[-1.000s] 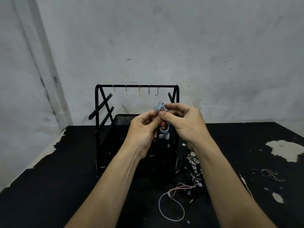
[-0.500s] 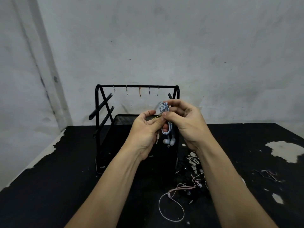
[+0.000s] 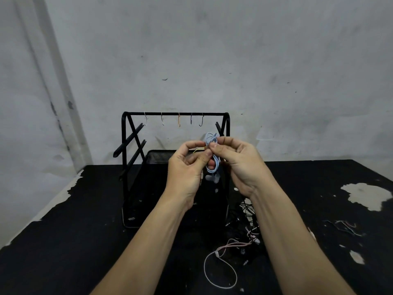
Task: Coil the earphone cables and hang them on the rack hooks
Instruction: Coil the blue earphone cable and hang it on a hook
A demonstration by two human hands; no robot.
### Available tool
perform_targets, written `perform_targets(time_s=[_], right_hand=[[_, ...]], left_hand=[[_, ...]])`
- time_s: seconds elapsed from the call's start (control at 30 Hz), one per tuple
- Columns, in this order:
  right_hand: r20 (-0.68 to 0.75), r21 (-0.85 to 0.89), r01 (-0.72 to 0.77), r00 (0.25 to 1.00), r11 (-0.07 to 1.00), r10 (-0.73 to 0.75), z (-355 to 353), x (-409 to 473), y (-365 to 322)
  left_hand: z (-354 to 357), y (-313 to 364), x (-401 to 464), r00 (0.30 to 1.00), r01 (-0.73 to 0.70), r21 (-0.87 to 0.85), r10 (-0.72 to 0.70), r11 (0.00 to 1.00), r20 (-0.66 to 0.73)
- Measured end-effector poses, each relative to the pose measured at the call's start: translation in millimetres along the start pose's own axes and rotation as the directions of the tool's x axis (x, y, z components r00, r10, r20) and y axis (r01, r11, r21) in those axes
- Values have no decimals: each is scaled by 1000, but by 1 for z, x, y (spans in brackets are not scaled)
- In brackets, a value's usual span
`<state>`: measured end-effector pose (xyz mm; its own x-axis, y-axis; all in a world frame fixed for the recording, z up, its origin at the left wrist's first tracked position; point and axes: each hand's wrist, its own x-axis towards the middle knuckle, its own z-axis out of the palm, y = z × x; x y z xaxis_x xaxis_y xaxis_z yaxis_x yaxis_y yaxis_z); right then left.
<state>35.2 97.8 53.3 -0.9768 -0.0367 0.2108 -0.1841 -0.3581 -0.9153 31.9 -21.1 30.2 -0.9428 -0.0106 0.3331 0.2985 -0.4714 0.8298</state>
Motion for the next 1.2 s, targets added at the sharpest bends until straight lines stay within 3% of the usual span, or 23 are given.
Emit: perform_targets(time_s=[0.33, 0.63, 0.77, 0.9, 1.03, 1.2], right_hand=[[6, -64, 13, 1000, 998, -13, -3, -6, -10], [-202, -101, -9, 979, 995, -12, 4, 0, 0], [-255, -95, 37, 965, 995, -61, 5, 1, 6], [-171, -180, 75, 980, 981, -106, 7, -2, 6], [-46, -359, 149, 983, 921, -177, 10, -5, 6], [8, -437, 144, 988, 888, -156, 3, -2, 7]], left_hand=[[-2, 0, 2, 998, -56, 73, 54, 996, 35], [3, -10, -1, 976, -218, 242, 211, 945, 54], [1, -14, 0, 979, -204, 237, 201, 950, 36], [0, -15, 1, 983, -171, 190, 181, 967, -36], [-2, -15, 1, 973, -206, 246, 224, 947, -47], [-4, -16, 1, 977, -191, 264, 208, 945, -39]])
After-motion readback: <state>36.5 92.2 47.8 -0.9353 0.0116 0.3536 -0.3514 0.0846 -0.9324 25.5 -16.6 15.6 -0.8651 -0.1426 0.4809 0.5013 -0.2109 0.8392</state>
